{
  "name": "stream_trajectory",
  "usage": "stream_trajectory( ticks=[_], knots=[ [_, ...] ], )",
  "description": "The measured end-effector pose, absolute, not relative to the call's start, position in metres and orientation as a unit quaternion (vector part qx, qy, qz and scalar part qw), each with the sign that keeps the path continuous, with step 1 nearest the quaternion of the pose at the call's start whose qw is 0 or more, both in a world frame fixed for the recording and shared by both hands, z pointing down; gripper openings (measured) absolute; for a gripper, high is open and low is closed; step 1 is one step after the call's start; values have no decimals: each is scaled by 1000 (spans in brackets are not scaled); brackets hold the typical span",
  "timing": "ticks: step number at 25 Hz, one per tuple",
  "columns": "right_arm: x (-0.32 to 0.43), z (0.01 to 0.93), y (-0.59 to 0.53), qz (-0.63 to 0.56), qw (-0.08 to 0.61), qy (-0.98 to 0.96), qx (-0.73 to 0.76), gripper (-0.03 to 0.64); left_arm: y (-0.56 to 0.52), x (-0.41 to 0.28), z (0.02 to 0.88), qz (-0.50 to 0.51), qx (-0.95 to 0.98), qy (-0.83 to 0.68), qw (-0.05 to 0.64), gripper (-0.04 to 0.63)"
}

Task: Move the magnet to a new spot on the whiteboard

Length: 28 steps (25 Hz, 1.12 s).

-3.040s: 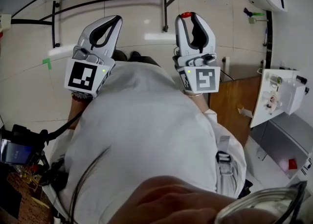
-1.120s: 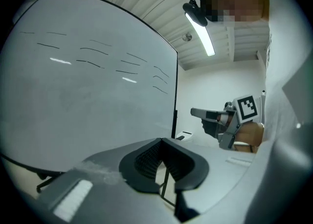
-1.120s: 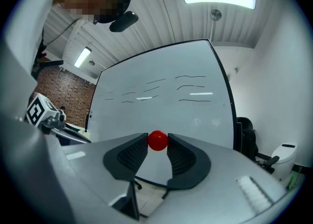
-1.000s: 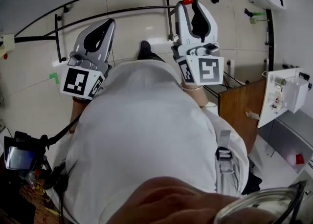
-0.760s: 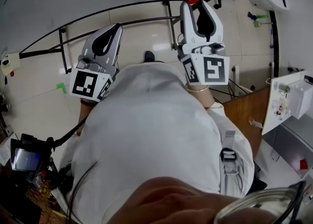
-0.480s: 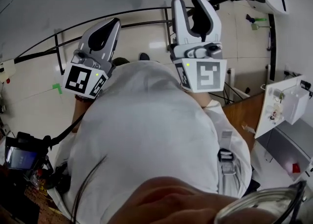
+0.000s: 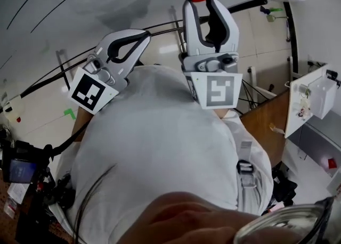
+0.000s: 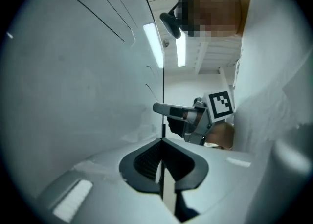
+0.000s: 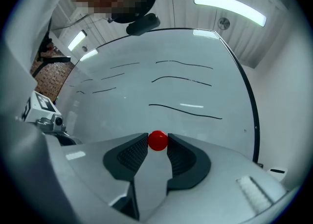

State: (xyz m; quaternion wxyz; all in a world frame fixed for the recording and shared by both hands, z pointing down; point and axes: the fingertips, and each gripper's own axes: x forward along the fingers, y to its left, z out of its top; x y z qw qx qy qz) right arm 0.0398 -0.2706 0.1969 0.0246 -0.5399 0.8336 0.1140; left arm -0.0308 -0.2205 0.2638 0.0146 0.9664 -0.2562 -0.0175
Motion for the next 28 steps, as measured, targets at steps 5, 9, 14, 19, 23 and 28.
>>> stream_trajectory(
  ticks=[5,9,14,19,23,28],
  knots=[
    [58,207,-271,102,17,813,-573,123,-218,-12,272,-5,982,-191,1,6],
    [61,207,-267,106,19,811,-575,123,-209,1,279,6,988,-154,3,6],
    [62,212,-273,88,19,810,-579,123,-216,-2,280,4,988,-154,9,6],
    [62,214,-274,84,23,815,-573,123,-215,-4,283,6,987,-162,12,6],
    [64,213,-266,86,28,819,-567,123,-209,-4,281,7,984,-178,7,6],
    [61,214,-275,77,34,828,-554,124,-217,-7,285,22,978,-208,7,6]
  ],
)
